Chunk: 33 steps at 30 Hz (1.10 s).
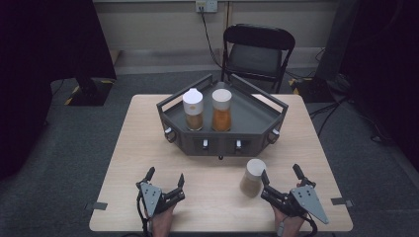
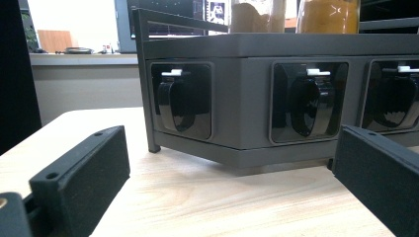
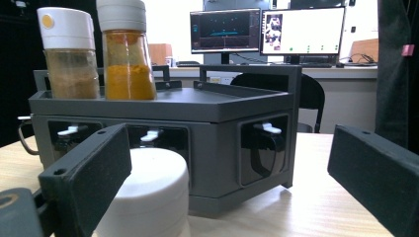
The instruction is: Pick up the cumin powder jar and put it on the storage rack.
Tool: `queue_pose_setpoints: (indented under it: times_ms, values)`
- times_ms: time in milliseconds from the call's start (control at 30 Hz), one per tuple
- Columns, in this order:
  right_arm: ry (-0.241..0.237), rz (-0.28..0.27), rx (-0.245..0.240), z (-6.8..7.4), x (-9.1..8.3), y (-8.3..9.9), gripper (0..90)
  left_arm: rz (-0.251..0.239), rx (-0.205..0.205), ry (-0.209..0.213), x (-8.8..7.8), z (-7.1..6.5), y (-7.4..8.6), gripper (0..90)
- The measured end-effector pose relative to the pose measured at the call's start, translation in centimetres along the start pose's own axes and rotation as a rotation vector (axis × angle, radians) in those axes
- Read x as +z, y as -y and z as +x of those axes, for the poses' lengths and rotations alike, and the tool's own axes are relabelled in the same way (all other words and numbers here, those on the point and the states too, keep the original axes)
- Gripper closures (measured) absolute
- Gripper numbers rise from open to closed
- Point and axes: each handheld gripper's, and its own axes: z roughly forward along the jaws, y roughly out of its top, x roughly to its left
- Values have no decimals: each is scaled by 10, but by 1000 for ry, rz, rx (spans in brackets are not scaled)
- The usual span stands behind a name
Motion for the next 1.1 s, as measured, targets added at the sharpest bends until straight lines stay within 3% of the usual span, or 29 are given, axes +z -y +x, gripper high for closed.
queue_pose_setpoints:
  times_ms: [600, 1100]
  values:
    - [-100, -12, 2, 11, 15, -15, 62, 1, 0, -4, 0, -1, 0, 4]
    - [-115, 11, 28, 14, 23, -7, 89, 0, 0, -3, 0, -1, 0, 4]
